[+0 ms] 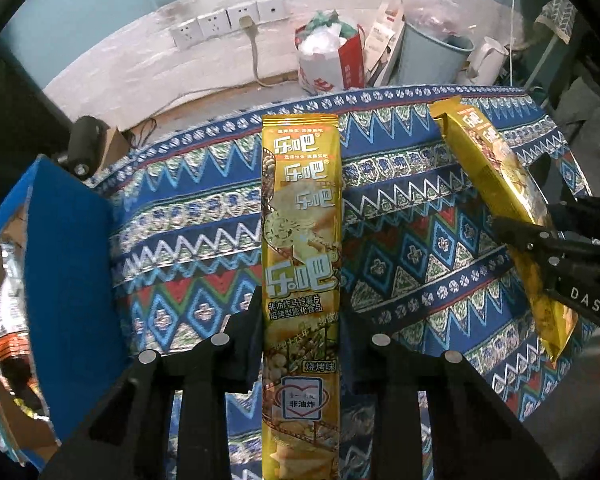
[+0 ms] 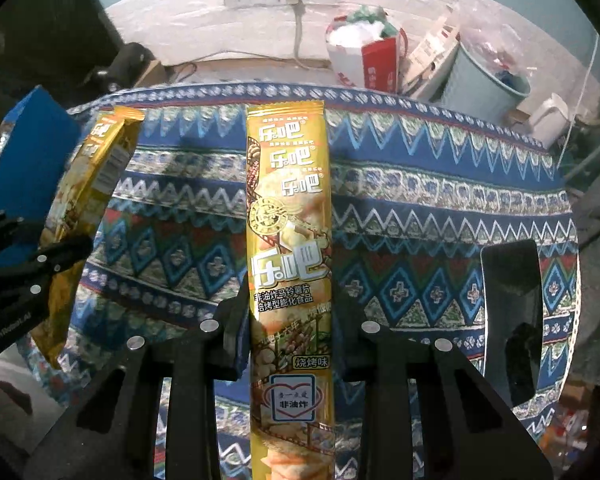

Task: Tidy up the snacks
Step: 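Lift both yellow stick packs and carry them over the cardboard box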

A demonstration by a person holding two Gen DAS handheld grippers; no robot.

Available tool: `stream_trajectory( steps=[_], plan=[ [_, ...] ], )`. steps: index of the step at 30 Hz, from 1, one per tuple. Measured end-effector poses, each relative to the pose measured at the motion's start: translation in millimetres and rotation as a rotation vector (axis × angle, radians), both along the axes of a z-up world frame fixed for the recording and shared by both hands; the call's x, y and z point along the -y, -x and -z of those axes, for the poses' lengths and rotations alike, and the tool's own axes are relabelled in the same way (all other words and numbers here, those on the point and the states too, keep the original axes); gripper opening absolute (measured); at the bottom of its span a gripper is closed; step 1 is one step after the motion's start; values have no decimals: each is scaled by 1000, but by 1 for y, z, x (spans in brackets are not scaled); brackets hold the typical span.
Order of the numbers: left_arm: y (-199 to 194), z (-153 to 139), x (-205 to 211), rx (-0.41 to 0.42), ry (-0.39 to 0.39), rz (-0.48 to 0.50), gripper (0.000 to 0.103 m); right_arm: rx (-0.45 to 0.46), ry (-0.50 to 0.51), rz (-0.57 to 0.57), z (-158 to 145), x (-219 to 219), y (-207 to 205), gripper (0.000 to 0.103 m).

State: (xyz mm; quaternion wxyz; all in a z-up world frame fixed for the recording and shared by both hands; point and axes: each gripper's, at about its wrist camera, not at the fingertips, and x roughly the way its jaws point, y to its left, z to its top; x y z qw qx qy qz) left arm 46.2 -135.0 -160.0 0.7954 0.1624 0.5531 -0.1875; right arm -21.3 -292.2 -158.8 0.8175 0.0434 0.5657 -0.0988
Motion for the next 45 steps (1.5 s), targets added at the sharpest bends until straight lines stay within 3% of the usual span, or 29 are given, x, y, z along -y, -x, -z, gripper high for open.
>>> stream_trajectory(
  steps=[12,24,45],
  plan=[
    [13,-31,-41,26,48,-32,32,72,-15,-93,-41,-48,-7,30],
    [19,-69,-82,107,75,-76,32,144,-55,-198,-77,-104,-29,30],
    [9,-91,-187,169,107,-261,32,156,-97,-341,-83,-194,-76,30]
  ],
)
